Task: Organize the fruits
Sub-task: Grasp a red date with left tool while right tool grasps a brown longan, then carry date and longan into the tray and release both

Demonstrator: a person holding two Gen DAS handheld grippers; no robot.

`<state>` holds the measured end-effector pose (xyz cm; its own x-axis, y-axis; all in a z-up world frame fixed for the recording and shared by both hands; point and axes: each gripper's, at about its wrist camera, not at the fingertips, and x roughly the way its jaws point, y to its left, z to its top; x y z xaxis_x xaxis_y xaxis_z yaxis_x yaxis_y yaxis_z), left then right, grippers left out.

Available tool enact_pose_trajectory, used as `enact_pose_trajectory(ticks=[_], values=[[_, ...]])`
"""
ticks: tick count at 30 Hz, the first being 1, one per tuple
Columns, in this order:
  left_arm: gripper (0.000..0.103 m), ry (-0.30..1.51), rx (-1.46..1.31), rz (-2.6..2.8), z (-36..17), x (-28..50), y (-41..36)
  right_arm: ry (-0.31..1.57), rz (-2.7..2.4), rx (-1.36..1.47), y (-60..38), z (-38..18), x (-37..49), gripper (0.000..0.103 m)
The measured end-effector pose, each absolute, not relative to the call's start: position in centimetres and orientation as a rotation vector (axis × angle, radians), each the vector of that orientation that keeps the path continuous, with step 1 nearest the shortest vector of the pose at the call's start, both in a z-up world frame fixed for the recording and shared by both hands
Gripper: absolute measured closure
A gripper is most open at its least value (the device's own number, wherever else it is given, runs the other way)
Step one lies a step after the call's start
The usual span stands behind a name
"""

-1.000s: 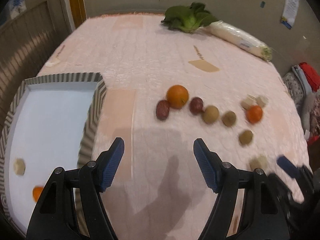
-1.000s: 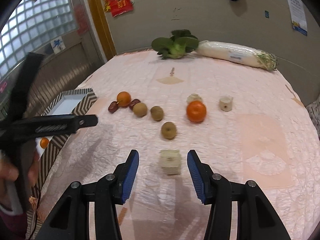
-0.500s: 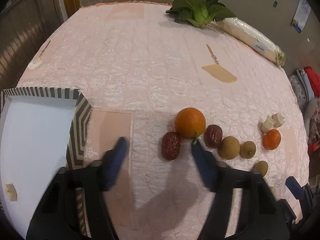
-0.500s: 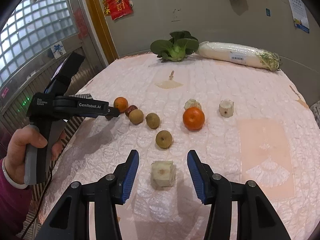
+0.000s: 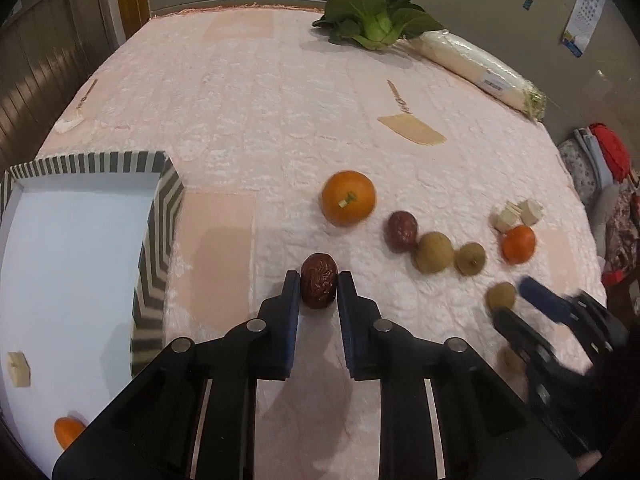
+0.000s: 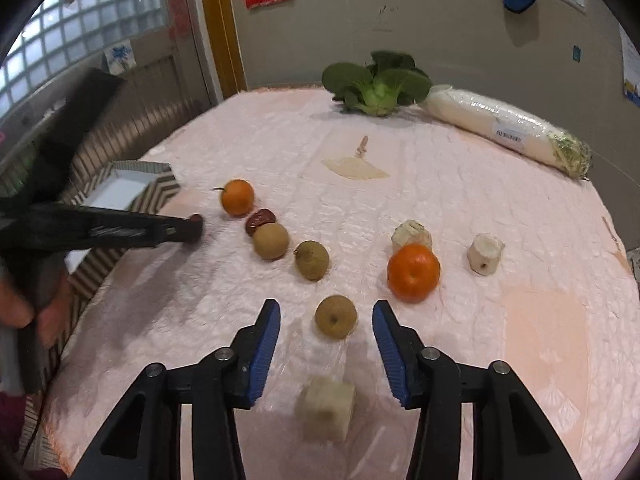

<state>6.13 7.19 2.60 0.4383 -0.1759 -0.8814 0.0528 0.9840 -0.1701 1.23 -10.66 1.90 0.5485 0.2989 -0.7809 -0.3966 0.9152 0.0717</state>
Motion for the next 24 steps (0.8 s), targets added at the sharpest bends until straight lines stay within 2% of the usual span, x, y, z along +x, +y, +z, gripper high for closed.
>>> enact_pose_trajectory(ticks=[1,4,24], values=[[0.085,1.107,-0.128,-0.148,2.8,5.9,7.2,0.912,0.405,-0.130,-10.6,1.5,1.5,0.066],[0.085,1.093,-0.130,-0.156,3.3,5.1,7.2,0.903,0.388,-0.146,-10.7,0.7,2.0,0.080],[0.085,1.006,-0.153,-0.174,6.3,-2.8,9.9,0.784,0.506,-0.086,-6.1,5.4,-5.7,0.080]])
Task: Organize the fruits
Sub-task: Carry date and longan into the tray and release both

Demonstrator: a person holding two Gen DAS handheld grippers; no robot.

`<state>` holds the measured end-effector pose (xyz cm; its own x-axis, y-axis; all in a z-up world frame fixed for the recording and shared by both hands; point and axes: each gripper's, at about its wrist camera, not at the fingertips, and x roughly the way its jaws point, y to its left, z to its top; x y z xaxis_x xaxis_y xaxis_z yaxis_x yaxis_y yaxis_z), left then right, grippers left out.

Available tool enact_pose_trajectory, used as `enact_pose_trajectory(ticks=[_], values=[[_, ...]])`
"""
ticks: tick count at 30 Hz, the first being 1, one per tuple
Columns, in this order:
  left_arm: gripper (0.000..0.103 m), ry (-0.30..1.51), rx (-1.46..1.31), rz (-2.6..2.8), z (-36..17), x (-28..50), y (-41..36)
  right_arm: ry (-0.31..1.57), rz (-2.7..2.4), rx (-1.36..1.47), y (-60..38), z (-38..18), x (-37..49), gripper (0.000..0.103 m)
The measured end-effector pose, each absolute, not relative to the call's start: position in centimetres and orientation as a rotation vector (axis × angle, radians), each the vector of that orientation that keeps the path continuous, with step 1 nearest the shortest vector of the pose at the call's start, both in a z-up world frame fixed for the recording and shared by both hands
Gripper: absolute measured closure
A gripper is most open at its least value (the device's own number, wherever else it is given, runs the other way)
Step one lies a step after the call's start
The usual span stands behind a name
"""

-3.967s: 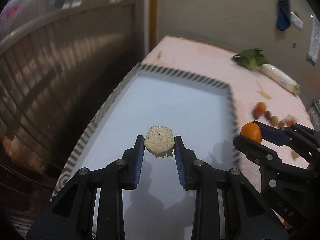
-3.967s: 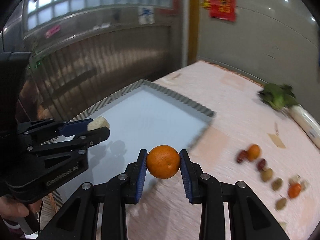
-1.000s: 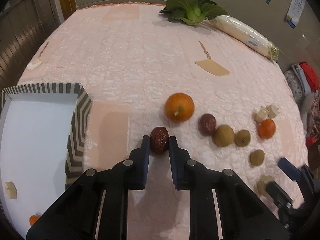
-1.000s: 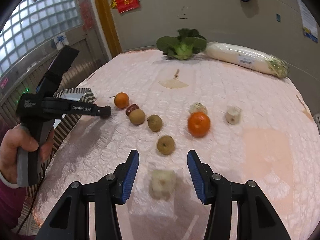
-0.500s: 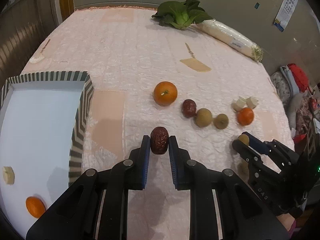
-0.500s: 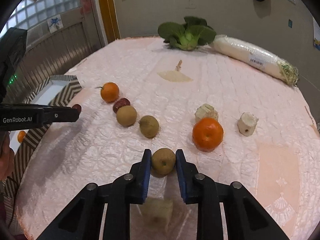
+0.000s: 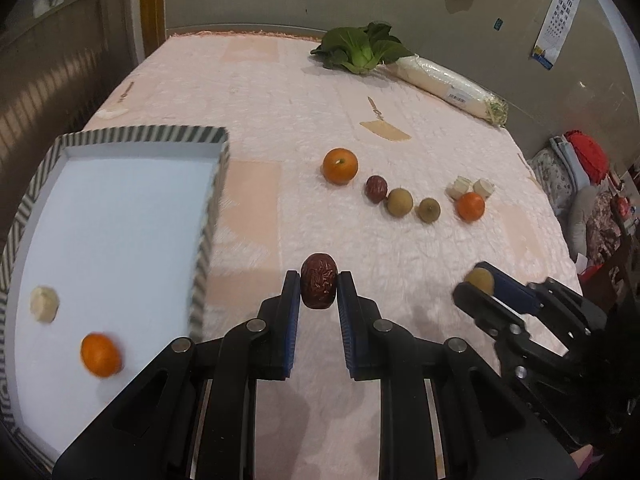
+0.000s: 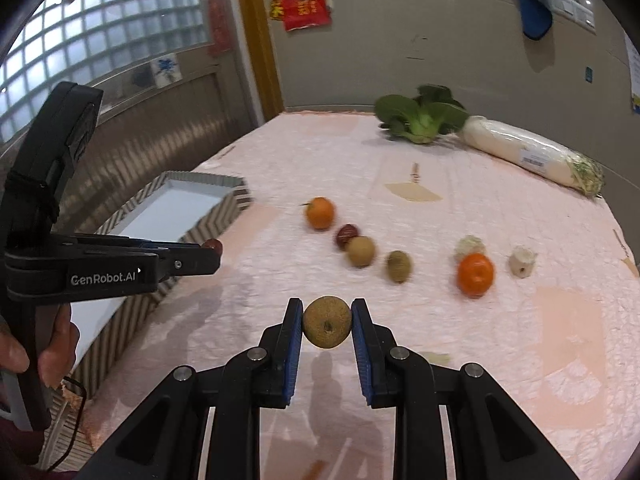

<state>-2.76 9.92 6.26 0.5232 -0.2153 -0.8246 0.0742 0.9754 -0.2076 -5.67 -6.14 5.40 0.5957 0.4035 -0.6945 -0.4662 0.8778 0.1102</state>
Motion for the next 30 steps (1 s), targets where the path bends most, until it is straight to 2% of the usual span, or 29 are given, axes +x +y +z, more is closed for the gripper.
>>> enact_pose_trajectory(ticks=[12,30], values=[[0.085,0.958,-0.163,-0.126,7.4,-7.5,14.1,0.773,0.608,-0.121,-0.2,6.2,-7.8,0.080],[0.085,0.988,-0.233,0.061,4.4,-10.6,24.8,0.783,0.811,-0.208,10.1,6.3,-9.1,0.080]])
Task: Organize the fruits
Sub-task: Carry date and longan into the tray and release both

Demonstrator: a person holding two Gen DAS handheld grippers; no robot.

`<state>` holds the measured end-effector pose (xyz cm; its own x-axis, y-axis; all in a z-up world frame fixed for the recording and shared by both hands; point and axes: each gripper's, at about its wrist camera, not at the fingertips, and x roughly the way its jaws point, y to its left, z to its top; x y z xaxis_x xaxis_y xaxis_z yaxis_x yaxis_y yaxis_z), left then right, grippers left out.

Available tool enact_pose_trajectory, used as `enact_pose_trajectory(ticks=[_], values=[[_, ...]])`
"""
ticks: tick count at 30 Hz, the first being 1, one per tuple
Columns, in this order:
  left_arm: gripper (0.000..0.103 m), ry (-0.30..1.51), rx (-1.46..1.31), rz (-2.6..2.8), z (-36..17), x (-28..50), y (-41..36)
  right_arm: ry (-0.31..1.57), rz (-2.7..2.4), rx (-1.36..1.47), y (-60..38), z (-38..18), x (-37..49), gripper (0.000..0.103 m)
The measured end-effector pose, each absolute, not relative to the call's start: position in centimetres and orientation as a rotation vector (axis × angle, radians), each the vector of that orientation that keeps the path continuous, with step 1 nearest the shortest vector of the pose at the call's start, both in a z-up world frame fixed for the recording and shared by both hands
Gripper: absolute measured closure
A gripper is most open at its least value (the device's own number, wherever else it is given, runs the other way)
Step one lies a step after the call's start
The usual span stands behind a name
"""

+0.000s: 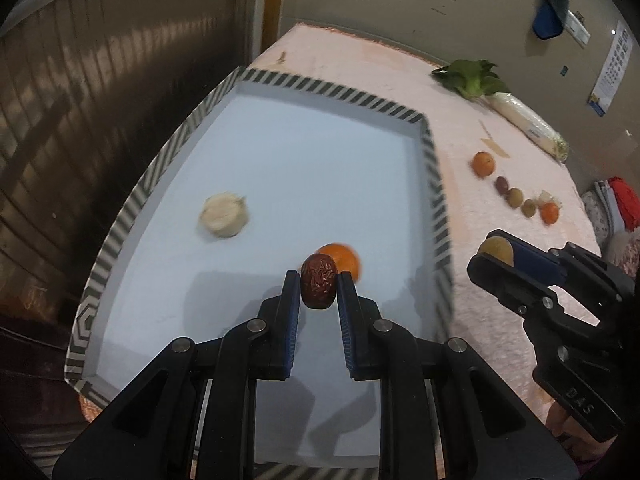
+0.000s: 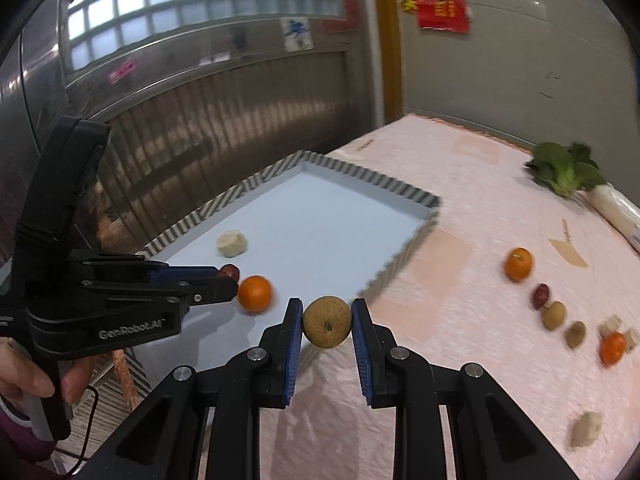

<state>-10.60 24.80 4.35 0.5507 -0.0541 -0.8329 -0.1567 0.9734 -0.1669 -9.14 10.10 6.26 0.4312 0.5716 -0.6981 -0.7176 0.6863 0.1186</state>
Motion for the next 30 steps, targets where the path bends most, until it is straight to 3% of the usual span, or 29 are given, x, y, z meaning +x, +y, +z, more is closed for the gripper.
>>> enact_pose_trajectory(ticks=[25,28,30], values=[[0.084,1.007,-0.240,0.188,1.8,-10.9,26.9,0.900,0.941,-0.352,17.1,1.4,-10.4,0.079],[0.071,1.013,-0.244,0.196,1.8,-10.8,26.9,0.898,0.945,-0.348,17.1,1.4,-10.4,0.079],[0.039,1.010,-0.244,0.207,1.9,-10.9,27.0,0.905,0.954,-0.323,17.0,1.5,-10.2,0.077]])
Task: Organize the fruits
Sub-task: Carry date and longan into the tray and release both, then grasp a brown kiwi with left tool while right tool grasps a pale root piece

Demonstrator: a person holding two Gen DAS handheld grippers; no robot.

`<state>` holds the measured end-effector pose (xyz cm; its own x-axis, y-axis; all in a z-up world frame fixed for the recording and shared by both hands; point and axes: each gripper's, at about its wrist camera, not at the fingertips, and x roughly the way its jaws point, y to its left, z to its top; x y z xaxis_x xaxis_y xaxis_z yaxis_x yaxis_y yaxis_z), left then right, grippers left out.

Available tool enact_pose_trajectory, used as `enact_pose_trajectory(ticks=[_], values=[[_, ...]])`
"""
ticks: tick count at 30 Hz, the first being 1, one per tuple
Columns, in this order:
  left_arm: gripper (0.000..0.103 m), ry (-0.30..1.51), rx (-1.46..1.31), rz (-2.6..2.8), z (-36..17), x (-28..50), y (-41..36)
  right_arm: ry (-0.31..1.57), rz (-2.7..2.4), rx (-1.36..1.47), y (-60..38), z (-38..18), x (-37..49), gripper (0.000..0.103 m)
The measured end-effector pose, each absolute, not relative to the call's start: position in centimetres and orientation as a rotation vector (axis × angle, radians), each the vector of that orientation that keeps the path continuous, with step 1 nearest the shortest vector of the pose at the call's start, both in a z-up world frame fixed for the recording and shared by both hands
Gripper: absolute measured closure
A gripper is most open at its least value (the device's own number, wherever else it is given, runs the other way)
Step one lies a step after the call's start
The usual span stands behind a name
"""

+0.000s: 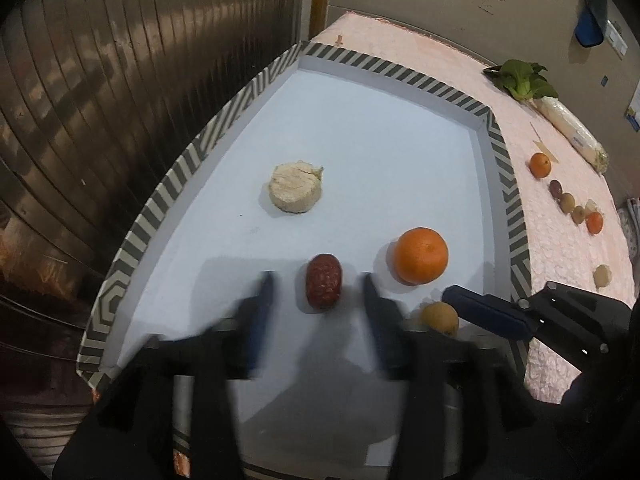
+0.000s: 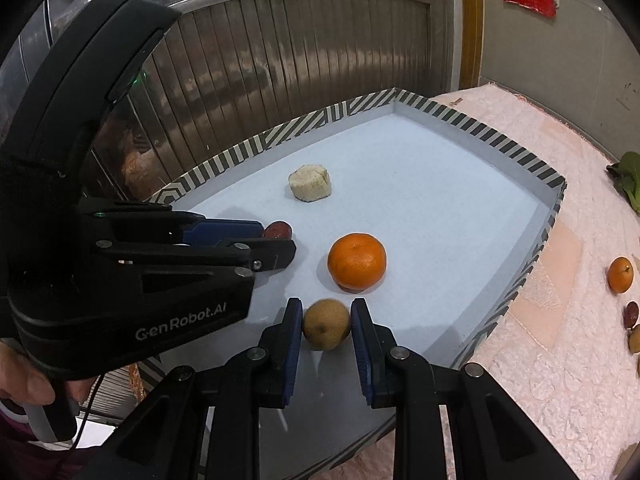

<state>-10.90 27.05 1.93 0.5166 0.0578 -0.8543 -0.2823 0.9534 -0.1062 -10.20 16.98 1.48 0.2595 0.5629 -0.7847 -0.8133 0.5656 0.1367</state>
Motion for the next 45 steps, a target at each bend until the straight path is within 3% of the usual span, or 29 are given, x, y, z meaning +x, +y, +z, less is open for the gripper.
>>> enact_pose_trajectory(ticks=[2,10,14,34,45], values=[[0.034,0.993,-0.267,0.206,2.3,-11.1,27.3,0.908,0.966,-0.288,16.5,1.8,-10.1,0.075],[0.034,0.965,-0.225,0.194,3.9,-11.4,25.4,0.851,0.931,-0.232,13.1,4.2,-10.5,0.069],[0.034,0.936,-0.201,0.147,5.2,-11.2,22.9,0.819,0.880,-0.208,10.3,5.4,-10.6,0.060],[0.034,0.999,-0.080,-0.145,7.0,-4.5,6.0,0.818,0.478,-0.020,-11.7,6.1,-8.1,0.059],[0.034,1.113,-0.141,-0.221,5.1,2.1,1.3,0.824,0.432,0.022,-16.1,4.9,-7.0,0.058]])
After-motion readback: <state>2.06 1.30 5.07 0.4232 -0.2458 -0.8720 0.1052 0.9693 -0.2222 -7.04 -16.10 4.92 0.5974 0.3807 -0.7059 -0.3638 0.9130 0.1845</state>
